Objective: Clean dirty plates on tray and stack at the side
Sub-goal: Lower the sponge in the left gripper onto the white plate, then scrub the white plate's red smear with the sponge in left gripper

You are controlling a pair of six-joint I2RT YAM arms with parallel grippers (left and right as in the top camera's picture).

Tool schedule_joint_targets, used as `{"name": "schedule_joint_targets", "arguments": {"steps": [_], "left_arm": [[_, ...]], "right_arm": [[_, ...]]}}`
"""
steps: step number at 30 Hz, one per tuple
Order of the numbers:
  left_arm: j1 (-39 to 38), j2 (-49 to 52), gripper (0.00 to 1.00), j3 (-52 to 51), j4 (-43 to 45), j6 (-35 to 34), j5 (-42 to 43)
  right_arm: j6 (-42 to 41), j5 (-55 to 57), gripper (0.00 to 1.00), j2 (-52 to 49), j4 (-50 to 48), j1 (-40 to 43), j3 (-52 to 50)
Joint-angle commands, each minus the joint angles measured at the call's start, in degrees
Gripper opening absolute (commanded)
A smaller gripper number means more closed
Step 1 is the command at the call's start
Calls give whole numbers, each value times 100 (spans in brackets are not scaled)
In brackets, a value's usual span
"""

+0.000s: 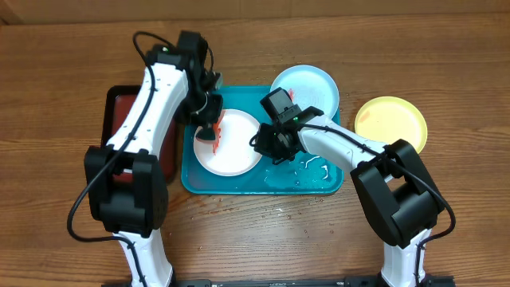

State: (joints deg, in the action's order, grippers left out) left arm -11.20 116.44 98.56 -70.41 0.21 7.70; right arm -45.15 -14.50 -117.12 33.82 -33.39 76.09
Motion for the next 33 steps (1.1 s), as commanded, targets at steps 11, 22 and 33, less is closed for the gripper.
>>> {"name": "schedule_joint_targets", "arguments": {"steps": [11, 22, 33], "left_arm": [[-168, 46, 4, -1735, 1718, 87, -315], [-173, 46, 4, -1788, 1823, 1091, 2374], [-160, 46, 4, -1788, 2634, -1499, -1851]], "right_arm": [[190, -17, 4, -275, 28, 9, 4], [190, -17, 4, -275, 57, 7, 4], [190, -15, 4, -275, 94, 7, 4]]}}
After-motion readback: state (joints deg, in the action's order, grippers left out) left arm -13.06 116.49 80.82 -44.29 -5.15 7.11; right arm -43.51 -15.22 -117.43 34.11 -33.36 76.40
